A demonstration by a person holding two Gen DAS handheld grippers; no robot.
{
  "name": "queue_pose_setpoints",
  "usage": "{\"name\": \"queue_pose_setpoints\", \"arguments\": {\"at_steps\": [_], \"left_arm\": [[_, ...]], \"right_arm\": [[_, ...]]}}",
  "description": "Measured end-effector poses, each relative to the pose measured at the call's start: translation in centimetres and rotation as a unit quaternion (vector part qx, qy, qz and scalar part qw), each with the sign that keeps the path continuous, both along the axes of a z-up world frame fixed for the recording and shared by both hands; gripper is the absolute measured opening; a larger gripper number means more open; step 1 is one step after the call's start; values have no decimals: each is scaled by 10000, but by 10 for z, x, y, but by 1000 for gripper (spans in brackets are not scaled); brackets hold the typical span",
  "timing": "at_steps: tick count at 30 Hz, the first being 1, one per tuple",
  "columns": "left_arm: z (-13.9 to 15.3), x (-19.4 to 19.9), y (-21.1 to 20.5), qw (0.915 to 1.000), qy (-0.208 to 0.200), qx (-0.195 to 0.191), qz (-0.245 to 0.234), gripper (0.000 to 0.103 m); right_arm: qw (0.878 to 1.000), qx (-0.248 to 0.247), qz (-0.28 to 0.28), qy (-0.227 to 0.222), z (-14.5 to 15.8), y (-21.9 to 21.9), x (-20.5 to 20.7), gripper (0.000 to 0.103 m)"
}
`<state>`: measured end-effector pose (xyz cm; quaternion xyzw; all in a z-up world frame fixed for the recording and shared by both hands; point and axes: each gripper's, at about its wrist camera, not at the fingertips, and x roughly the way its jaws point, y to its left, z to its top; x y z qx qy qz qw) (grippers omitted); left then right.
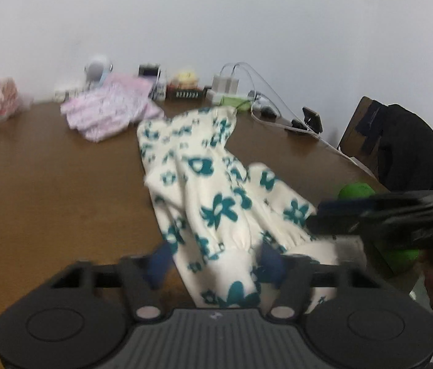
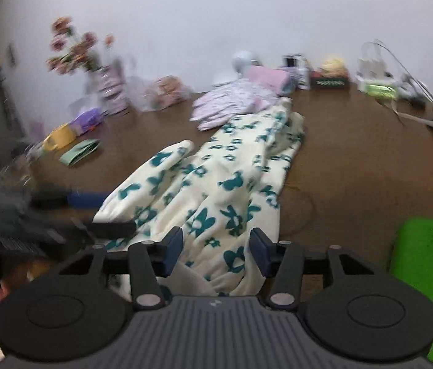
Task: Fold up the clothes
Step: 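Release the folded end with the left gripper and smooth it down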
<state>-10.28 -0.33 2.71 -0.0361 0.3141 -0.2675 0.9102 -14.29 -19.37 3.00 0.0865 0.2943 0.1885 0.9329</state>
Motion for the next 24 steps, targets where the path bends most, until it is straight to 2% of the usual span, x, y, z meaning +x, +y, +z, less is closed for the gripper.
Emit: {"name": "queue_pose_setpoints", "arguments": {"at_steps": [1, 3, 5, 6, 7, 10, 12, 13, 14, 15, 16, 17, 19, 24], "left_arm": [[-4, 1, -1, 9999, 97, -20, 16, 26], [-13, 2, -3, 9996, 272, -56, 45, 23], [-17, -4, -1, 9996, 274, -62, 37, 21], [-18, -7, 0, 9996, 285, -69, 30, 20], [-18, -9, 2, 9993, 348, -98, 7, 19], [-10, -22, 15, 9979, 555, -214, -243, 19], [-1, -29, 27, 9975, 531, -293, -363, 25], [4, -29, 32, 9982, 446, -294, -277, 36], [10, -28, 36, 9988, 353, -292, -182, 42], [14, -26, 38, 9994, 222, -274, -50, 49], [18, -24, 39, 9996, 91, -255, 81, 49], [22, -21, 40, 9995, -23, -241, 189, 49], [24, -14, 33, 9995, -99, -236, 185, 49], [18, -5, 11, 9999, -29, 141, 19, 50]], "right_arm": [[9999, 70, -19, -100, 2, -2, -4, 59], [9996, 71, -224, -170, 3, -5, -8, 72], [9992, 179, -367, 43, -8, -9, -3, 73], [9986, 401, -295, 161, -13, -10, 1, 57], [9971, 684, -170, 277, -18, -12, 4, 30], [9966, 777, 4, 279, -13, -15, -1, 13], [9965, 786, 105, 256, -8, -17, -5, 13], [9964, 791, 156, 245, -6, -18, -7, 15], [9963, 796, 207, 233, -4, -19, -9, 18], [9962, 800, 257, 222, -1, -20, -11, 31], [9961, 805, 308, 210, 1, -21, -13, 50], [9968, 743, 247, 155, 1, -19, -12, 55], [9976, 656, 187, 96, 2, -16, -13, 55], [9988, 476, 101, -16, 6, -11, -20, 59]]}}
